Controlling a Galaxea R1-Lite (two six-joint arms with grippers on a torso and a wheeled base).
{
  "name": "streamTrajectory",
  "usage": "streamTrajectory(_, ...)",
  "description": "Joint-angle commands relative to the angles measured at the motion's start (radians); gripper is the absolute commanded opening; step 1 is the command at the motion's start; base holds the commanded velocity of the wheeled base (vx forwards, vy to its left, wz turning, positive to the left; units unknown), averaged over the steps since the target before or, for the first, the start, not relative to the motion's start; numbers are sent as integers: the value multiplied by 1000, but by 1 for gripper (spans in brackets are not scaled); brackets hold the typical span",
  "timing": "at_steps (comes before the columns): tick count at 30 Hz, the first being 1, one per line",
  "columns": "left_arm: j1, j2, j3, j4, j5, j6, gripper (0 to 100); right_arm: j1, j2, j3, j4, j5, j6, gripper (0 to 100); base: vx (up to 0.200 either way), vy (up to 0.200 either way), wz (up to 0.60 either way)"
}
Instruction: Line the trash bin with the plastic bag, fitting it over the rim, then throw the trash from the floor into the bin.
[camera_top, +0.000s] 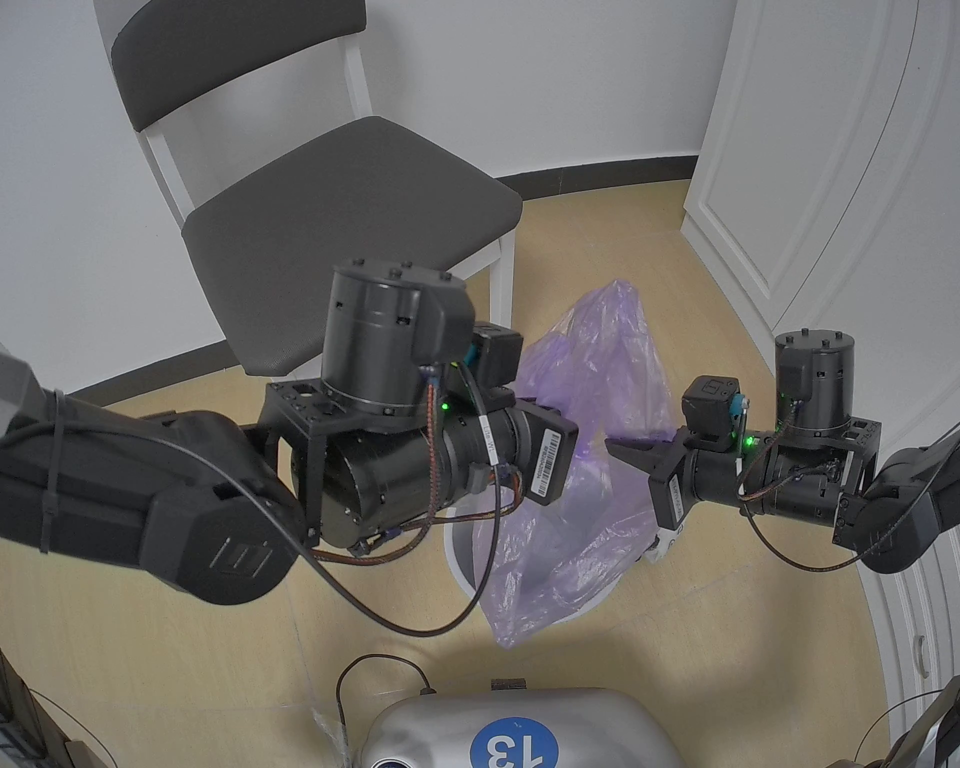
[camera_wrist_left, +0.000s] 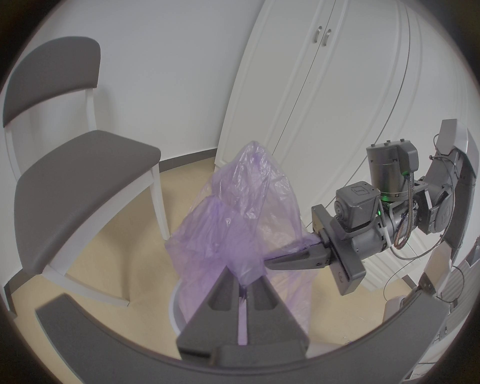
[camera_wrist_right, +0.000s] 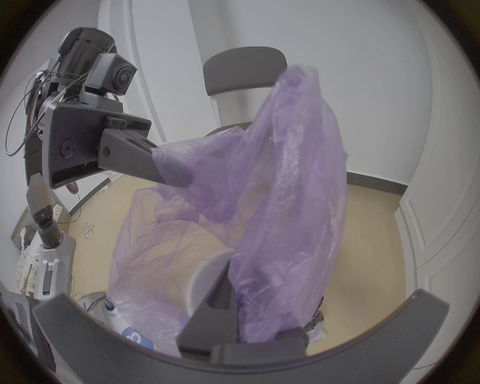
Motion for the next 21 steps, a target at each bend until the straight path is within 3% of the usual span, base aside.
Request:
streamTrajectory(1, 5, 26, 2, -6, 0, -1, 0, -13, 33, 9, -2, 6, 21, 0, 0, 0, 0)
streamTrajectory(8, 42, 66, 4, -13, -1, -3, 0, -13, 106, 8, -73, 41, 83, 0, 0, 0, 0)
streamTrajectory(13, 72, 97, -9, -16, -4, -44, 0, -2, 168, -11, -105, 96, 211, 0, 0, 0, 0)
streamTrajectory(21, 81, 124, 5, -56, -9, -52, 0, -16, 232, -11, -59, 96, 226, 0, 0, 0, 0)
